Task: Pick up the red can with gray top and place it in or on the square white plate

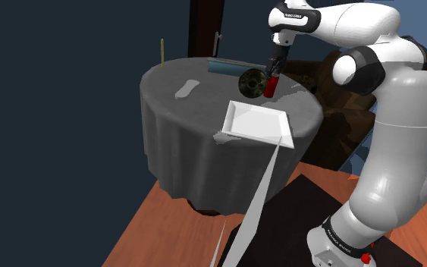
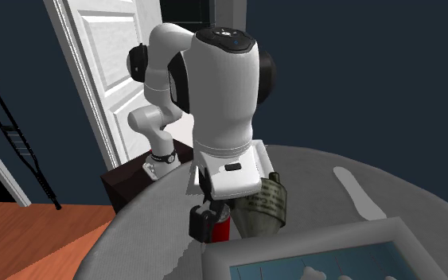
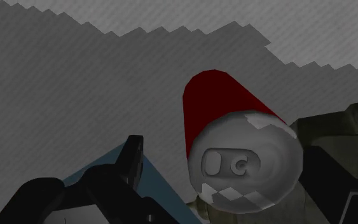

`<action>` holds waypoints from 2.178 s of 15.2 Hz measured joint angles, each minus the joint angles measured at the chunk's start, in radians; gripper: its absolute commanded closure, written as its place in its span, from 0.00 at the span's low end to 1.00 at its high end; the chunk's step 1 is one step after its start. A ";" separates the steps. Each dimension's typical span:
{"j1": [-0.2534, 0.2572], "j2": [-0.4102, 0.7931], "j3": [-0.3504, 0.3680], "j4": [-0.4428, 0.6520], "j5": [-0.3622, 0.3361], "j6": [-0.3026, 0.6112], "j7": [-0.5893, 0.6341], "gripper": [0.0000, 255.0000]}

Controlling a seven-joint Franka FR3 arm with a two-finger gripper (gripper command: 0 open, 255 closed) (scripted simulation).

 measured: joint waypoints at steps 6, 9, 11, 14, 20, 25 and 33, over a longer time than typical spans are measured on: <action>0.003 0.001 0.001 -0.009 0.000 0.003 0.000 1.00; 0.003 0.004 0.002 -0.007 0.001 0.002 0.000 1.00; 0.003 0.006 0.003 -0.004 0.002 0.000 0.000 1.00; 0.004 0.004 0.003 -0.004 0.002 0.001 0.000 1.00; -0.009 0.025 0.003 0.091 0.007 -0.077 0.000 1.00; -0.025 0.052 0.003 0.199 0.015 -0.159 0.000 1.00; -0.048 0.100 0.007 0.379 0.030 -0.291 0.009 1.00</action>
